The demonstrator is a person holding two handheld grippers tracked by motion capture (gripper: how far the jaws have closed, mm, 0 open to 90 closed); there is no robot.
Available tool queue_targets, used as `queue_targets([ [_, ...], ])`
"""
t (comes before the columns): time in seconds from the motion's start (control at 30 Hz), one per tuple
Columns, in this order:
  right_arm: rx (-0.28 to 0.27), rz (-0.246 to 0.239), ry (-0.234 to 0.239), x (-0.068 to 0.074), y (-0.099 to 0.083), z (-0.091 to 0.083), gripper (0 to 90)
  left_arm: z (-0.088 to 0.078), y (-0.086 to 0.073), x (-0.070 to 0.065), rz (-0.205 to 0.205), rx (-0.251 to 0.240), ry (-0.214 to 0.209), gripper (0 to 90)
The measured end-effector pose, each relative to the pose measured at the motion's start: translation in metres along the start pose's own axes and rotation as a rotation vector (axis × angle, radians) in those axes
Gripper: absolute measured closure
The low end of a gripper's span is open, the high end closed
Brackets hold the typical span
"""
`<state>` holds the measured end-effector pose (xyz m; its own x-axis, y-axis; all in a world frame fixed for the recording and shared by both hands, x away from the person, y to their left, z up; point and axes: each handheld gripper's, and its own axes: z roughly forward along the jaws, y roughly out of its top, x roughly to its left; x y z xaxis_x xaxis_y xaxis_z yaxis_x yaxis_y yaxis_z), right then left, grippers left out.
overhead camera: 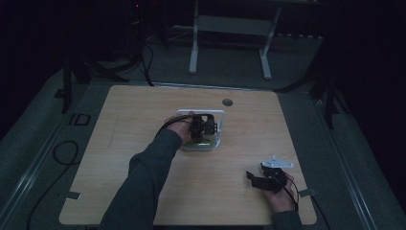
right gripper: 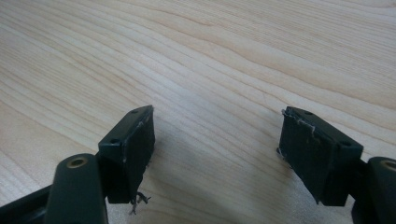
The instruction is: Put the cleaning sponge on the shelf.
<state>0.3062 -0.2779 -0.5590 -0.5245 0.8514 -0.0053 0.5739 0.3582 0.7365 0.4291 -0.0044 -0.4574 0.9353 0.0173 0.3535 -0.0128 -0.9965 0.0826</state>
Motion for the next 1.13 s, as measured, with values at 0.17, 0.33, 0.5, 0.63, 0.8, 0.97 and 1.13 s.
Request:
queue_targets([
  [0.17, 0.000, 0.000, 0.000, 0.000, 0.000, 0.000, 26.1, -0.002, -0.001, -0.001, 0.003, -0.006, 0.006, 64.4],
  [0.33, 0.000, 0.000, 0.000, 0.000, 0.000, 0.000, 26.1, -0.005, -0.002, -0.002, -0.009, -0.015, 0.013, 62.1],
  [0.5, 0.000, 0.000, 0.000, 0.000, 0.000, 0.000, 26.1, -0.010, -0.003, -0.003, -0.018, -0.029, 0.026, 59.0],
  [0.63, -0.001, 0.000, 0.000, 0.000, 0.000, 0.000, 26.1, -0.014, -0.004, -0.004, -0.031, -0.044, 0.034, 56.0],
  [0.8, -0.003, -0.003, -0.001, 0.000, 0.000, 0.000, 26.1, -0.022, -0.008, -0.006, -0.045, -0.058, 0.045, 54.8],
  [0.97, -0.002, -0.001, 0.000, 0.000, 0.000, 0.000, 26.1, -0.033, -0.013, -0.008, -0.056, -0.077, 0.054, 54.5],
  [1.13, -0.002, -0.001, 0.000, 0.000, 0.000, 0.000, 26.1, -0.042, -0.019, -0.009, -0.097, -0.103, 0.074, 54.4],
])
